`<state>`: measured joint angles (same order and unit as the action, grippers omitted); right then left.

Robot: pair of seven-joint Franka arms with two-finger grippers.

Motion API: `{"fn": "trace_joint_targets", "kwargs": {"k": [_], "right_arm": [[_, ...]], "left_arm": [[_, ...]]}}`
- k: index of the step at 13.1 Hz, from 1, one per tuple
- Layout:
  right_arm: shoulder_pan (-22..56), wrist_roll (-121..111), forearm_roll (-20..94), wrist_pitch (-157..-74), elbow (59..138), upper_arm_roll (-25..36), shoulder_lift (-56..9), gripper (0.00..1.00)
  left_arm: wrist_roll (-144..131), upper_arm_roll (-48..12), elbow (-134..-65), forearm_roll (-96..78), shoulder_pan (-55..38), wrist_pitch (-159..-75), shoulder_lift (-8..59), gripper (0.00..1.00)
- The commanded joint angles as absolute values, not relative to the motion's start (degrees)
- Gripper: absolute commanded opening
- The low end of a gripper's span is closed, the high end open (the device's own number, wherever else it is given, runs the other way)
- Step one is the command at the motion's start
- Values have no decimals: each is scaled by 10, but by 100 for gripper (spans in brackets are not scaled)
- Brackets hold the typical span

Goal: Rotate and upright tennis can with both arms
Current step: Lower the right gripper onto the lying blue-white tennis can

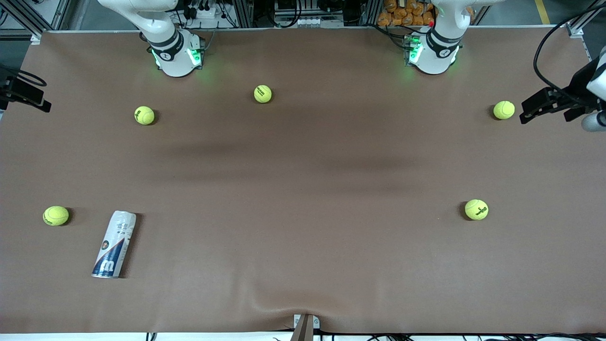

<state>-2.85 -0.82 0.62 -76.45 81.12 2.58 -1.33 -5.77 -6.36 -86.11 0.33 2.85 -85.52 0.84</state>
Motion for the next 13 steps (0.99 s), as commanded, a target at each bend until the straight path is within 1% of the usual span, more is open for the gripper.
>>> {"fn": "trace_joint_targets", "kwargs": {"k": [1, 6, 8, 13], "right_arm": [[-40, -17, -3, -773, 829, 14, -1, 100], [-44, -17, -4, -788, 835, 14, -15, 100], [-47, -17, -4, -811, 846, 14, -39, 100], [-44, -17, -3, -886, 850, 14, -131, 100]], "left_arm": [[-52, -69, -843, 4, 28, -843, 11, 100], [-53, -71, -841, 5, 29, -844, 12, 100], [-50, -71, -845, 3, 32, -844, 12, 100], [-48, -71, -849, 1, 36, -844, 13, 100]]}}
